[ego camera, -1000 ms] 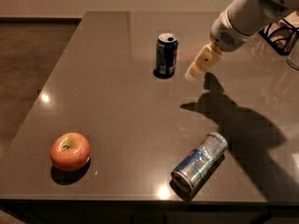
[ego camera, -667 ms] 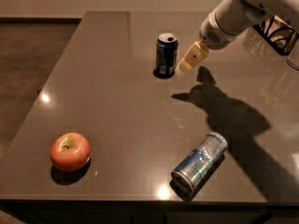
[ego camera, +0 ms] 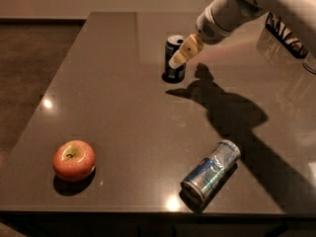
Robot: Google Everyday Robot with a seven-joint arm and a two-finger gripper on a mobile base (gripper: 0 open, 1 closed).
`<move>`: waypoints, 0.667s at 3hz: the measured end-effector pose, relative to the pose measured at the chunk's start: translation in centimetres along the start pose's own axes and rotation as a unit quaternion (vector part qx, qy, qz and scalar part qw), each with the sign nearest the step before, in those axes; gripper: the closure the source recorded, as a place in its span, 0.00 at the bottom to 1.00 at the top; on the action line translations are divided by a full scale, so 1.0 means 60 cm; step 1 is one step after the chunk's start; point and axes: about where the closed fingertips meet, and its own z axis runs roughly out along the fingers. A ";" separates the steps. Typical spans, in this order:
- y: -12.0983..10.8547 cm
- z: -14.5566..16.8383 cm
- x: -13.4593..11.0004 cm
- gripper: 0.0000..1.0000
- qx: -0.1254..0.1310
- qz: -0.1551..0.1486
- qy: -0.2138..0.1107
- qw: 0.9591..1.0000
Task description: Move pepsi can near apple
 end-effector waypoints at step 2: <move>0.030 0.020 -0.029 0.19 -0.038 0.006 -0.018 0.999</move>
Offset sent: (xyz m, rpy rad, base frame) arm -0.0026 0.0375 -0.0010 0.0999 0.0525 0.0626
